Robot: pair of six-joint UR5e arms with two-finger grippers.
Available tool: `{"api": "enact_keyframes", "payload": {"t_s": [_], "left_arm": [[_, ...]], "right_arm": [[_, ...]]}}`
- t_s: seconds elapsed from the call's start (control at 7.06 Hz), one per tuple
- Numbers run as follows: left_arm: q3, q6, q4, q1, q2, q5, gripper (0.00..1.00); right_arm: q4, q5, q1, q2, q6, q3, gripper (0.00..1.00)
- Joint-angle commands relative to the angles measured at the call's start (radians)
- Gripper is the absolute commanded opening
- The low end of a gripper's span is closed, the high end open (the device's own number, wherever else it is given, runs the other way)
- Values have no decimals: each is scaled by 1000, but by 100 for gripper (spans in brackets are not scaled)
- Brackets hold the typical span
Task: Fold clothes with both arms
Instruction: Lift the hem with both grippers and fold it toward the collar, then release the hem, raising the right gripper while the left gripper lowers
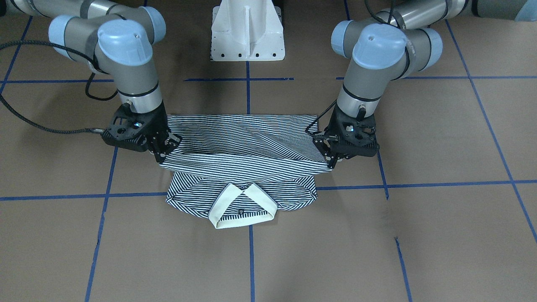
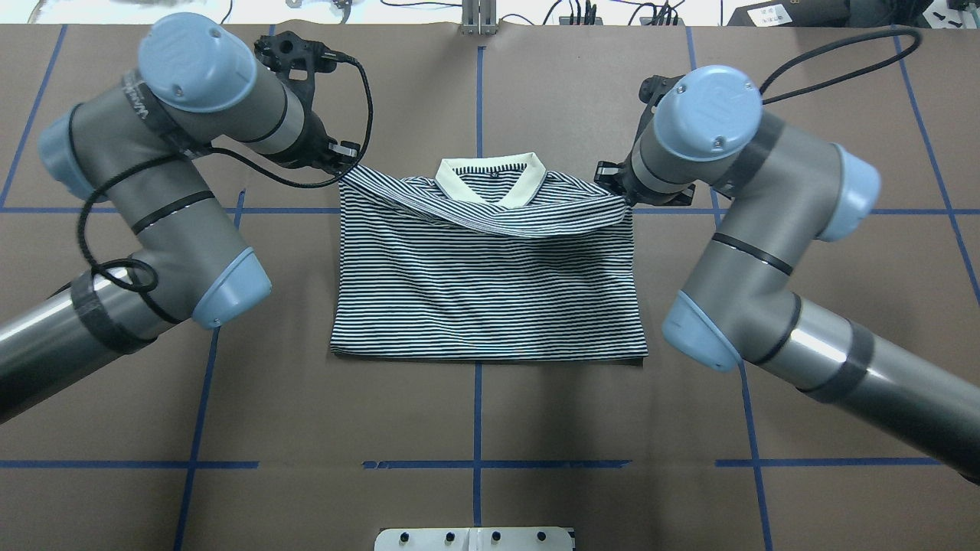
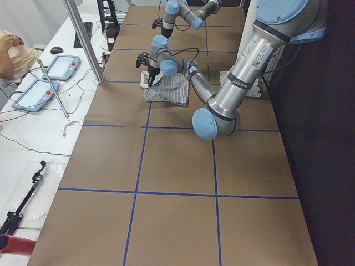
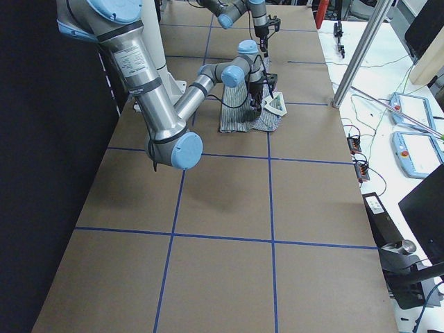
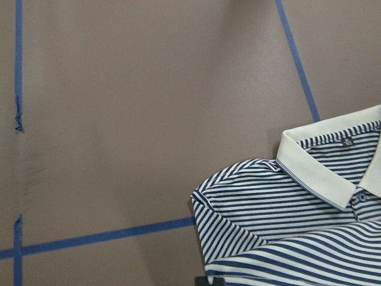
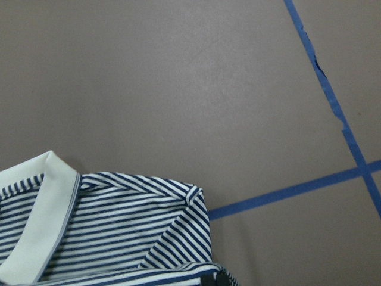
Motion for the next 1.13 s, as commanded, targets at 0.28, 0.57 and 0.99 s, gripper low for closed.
{"api": "enact_keyframes", "payload": {"t_s": [0.28,0.57,0.99], "left_arm": [[236,0,-226,18,-8,2,0],[237,2,-230,54,0,54,0],[140,80,-225,53,44,47,100]], "right_arm": [[207,-49,0,35,-4,-257,0],[209,-49,1,29,-22,-259,2],[207,2,59,35,-230,-243,100]]}}
